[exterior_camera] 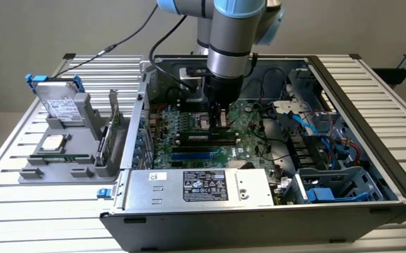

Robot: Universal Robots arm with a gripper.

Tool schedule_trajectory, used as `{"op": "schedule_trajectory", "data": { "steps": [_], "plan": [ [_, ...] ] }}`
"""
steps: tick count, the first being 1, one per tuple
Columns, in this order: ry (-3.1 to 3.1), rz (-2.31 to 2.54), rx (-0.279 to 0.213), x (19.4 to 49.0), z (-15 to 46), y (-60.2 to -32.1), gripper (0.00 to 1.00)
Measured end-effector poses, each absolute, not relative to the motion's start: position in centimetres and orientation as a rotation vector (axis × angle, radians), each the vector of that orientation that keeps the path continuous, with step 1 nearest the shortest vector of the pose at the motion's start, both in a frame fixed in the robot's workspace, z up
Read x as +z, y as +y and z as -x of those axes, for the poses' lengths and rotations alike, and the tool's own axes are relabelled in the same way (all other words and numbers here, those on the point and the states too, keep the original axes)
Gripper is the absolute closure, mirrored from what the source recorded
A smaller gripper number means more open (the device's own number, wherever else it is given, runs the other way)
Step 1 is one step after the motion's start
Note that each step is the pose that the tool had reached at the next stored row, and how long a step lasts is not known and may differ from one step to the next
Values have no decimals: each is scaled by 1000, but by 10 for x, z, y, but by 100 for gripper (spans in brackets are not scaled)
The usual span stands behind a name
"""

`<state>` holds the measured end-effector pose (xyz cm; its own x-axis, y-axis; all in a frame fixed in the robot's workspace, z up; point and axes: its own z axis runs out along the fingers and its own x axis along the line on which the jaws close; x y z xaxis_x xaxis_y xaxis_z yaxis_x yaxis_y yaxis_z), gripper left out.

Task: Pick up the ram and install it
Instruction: 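Insert the ram into the slot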

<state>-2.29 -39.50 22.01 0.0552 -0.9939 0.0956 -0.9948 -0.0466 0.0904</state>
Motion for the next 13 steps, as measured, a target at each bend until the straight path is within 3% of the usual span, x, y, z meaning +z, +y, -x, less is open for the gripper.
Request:
{"op": "schedule_trajectory", "data": {
  "steps": [13],
  "plan": [
    [-2075,-2184,30,219,24,-392,86]
  ]
}}
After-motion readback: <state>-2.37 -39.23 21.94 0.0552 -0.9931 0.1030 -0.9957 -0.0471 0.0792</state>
